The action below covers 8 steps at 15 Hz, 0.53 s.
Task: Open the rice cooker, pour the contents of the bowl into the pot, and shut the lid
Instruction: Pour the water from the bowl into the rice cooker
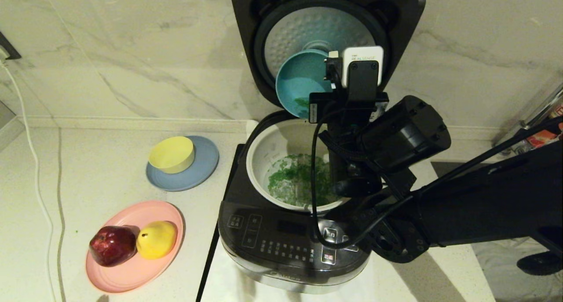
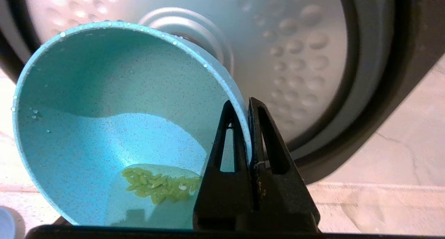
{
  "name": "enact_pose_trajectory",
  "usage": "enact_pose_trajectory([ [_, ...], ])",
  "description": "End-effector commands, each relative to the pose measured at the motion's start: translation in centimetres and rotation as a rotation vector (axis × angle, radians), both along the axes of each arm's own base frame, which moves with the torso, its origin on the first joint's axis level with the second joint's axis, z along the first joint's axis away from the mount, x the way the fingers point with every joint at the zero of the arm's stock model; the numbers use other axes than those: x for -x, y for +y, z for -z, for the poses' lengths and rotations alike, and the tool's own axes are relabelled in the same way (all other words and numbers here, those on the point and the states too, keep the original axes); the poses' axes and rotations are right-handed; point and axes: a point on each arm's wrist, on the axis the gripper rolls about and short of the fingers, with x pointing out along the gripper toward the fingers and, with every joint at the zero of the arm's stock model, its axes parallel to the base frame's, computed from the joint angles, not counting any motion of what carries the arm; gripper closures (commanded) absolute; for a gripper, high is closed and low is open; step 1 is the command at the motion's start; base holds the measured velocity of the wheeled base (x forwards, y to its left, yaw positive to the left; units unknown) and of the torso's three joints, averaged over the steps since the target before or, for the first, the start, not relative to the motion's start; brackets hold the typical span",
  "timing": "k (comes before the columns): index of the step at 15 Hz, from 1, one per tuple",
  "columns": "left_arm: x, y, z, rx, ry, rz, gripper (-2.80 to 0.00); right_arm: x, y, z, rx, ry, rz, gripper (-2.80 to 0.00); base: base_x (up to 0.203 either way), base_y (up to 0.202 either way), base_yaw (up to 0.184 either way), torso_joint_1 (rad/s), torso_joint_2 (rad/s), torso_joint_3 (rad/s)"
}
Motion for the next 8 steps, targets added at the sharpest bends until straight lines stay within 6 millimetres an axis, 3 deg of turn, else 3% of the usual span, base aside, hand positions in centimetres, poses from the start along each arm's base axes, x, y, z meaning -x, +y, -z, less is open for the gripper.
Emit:
enact_pose_trajectory([
  [1,-0.1,0.0,0.3,-0.001,0.008,0.0,0.0,-0.9,-0.2,0.8,0.016,0.004,0.014,0.0,0.0,0.0,0.0,0.0,0.0,0.0],
  [4,-0.1,0.0,0.3,-0.001,0.008,0.0,0.0,-2.0,-0.6,1.5,0.054,-0.004,0.011,0.0,0.0,0.0,0.0,0.0,0.0,0.0],
  [8,-0.1,0.0,0.3,-0.001,0.008,0.0,0.0,-2.1,-1.2,0.9,0.055,-0.023,0.009,0.0,0.0,0.0,0.0,0.0,0.0,0.0],
])
